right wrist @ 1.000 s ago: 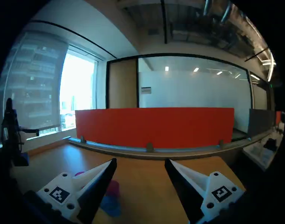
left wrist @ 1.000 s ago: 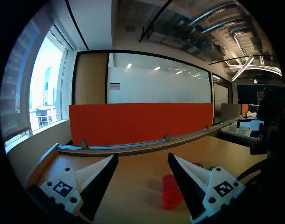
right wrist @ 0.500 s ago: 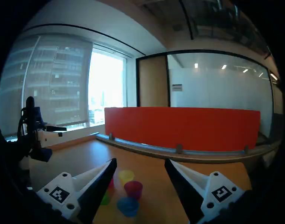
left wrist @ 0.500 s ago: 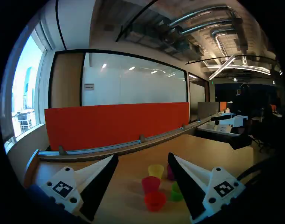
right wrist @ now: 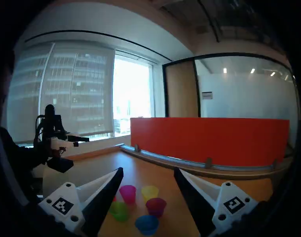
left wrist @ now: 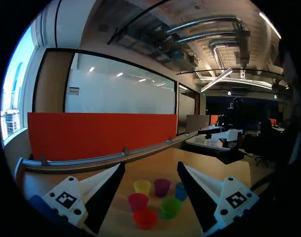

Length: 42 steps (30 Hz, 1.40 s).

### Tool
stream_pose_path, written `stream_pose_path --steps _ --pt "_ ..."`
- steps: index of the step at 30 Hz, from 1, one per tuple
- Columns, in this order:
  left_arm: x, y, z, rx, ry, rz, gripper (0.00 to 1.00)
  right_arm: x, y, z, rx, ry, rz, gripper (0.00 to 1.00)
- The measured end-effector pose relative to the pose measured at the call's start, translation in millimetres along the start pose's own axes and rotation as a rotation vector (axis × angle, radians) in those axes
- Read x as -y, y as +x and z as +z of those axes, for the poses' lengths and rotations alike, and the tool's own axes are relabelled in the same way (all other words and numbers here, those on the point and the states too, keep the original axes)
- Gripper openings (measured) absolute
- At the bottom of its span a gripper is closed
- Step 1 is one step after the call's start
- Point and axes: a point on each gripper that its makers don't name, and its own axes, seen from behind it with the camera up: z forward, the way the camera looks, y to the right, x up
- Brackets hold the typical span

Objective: Pour water

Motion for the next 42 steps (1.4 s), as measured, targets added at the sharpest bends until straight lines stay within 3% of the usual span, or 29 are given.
stream_pose_path --steps 5,17,30,42 --pt "1.3 -6.8 6.8 0.036 -0.018 0.014 0.98 2.4 -7.5 6.8 0.032 0.03 -0.017 0.99" --pt "-9.7 -42.8 15.9 0.178 -0.11 0.053 0.98 11.9 -44.3 16.5 0.168 0.127 -0.036 0.99" --pt "-29.0 -91.2 27.9 0.38 -0.218 0.138 0.98 12.6 -72.8 20.8 0.296 0.173 -0.106 0.99" --pt "-33.5 -123.4 35.9 0.482 -0.276 0.195 0.99 9.7 -113.2 22.0 0.404 0.205 -0.165 0.99"
